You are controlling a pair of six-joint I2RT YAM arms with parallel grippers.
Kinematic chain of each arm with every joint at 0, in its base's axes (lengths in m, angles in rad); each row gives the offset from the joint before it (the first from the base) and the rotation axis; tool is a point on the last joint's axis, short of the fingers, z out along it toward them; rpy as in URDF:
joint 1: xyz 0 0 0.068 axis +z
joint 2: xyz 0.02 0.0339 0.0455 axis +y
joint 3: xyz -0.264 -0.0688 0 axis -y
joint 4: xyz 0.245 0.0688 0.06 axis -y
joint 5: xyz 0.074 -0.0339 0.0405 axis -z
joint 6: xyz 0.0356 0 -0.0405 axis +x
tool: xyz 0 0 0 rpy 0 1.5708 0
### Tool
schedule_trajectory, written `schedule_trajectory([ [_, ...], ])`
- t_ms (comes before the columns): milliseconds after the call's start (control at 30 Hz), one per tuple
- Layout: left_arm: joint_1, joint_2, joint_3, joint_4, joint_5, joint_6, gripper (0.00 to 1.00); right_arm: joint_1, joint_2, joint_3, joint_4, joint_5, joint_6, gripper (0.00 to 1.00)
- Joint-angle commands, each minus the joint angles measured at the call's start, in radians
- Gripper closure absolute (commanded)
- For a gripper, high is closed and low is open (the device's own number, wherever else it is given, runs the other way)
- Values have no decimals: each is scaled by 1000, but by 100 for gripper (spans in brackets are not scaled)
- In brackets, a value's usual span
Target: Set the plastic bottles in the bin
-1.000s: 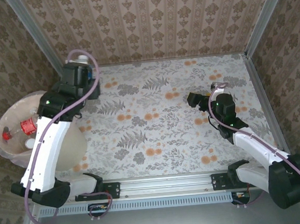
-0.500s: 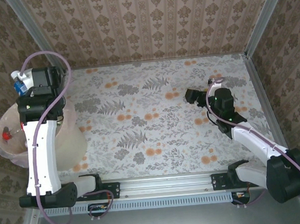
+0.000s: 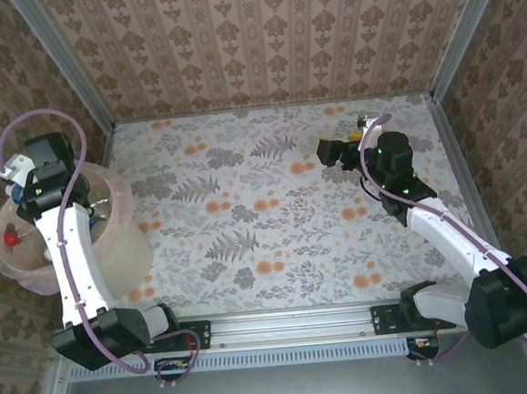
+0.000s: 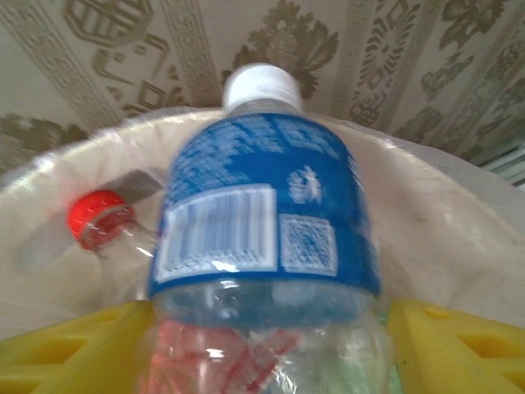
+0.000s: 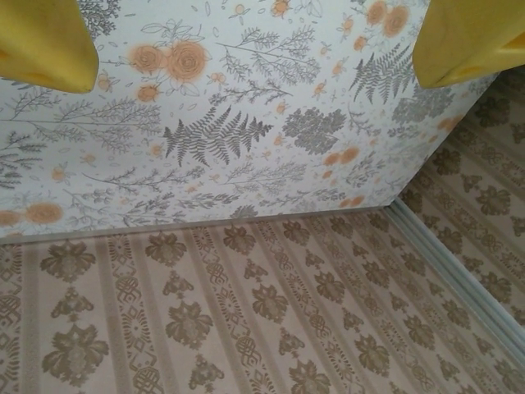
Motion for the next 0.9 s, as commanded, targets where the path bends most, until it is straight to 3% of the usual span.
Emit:
schedule_trajectory([
  [0,-2,2,-39,159,101,-113,25,6,6,44,-32,-36,-16,0],
  [200,-66,4,-38,213,61,-200,19,9,-16,35,-42,-30,-19,0],
  [333,-122,-4,20,240,125,-147,18,9,-15,27,-48,-22,-28,0],
  [433,-166,-26,53,258,116,-110,9,11,-1,31,-35,-27,-16,0],
  [567,-169,-40,62,321,128,-78,0,16,23,42,-24,-32,-10,0],
  [733,-167,6,101,354,160,-57,0,23,44,59,-27,-34,-12,0],
  [867,-136,-6,21,328,137,-128,1,27,39,51,-21,-22,-15,0],
])
